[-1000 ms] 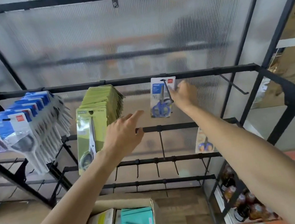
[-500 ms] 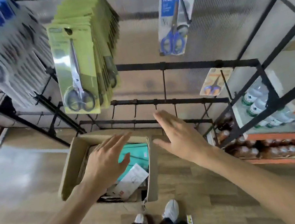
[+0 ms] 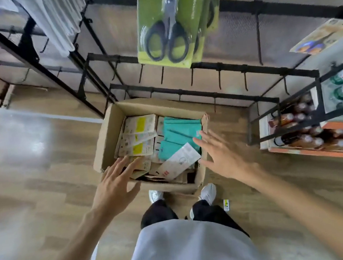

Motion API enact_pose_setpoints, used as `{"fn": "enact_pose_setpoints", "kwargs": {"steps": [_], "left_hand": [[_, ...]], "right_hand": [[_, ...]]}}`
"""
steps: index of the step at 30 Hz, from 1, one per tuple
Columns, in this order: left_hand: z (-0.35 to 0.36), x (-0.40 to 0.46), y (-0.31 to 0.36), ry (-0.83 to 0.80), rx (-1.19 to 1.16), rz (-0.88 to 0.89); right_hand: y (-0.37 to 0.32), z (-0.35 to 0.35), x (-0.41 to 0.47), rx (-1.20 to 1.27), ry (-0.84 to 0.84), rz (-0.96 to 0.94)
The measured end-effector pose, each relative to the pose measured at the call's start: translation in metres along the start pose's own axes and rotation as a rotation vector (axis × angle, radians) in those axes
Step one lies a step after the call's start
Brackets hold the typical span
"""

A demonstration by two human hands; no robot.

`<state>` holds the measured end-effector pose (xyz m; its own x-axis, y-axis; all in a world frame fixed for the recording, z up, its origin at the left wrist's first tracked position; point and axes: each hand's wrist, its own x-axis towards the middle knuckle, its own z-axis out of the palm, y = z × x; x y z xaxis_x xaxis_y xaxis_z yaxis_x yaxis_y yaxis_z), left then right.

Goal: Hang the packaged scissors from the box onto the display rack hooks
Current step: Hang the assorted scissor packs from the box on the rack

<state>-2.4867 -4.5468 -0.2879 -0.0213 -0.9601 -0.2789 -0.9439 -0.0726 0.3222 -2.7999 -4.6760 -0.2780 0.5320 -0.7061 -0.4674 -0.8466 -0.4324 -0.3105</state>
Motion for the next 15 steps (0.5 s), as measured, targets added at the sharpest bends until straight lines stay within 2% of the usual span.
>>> {"fn": "enact_pose_setpoints", "kwargs": {"steps": [5,11,15], "left_hand": [[0.030,0.033,-0.037,-0.159,-0.063,0.056],[0.074,0.088,-0.040,-0.465,0.049,0.180],[0.105,0.113,-0.036,-0.658,0.031,0.091]], "right_hand": [[-0.029,0.035,0.009,0.114,-0.071,0.204],[-0.057,0.068,0.007,0.135,-0.064,0.360],[-0.068,0.096,0.007,0.175,-0.078,0.378]]}}
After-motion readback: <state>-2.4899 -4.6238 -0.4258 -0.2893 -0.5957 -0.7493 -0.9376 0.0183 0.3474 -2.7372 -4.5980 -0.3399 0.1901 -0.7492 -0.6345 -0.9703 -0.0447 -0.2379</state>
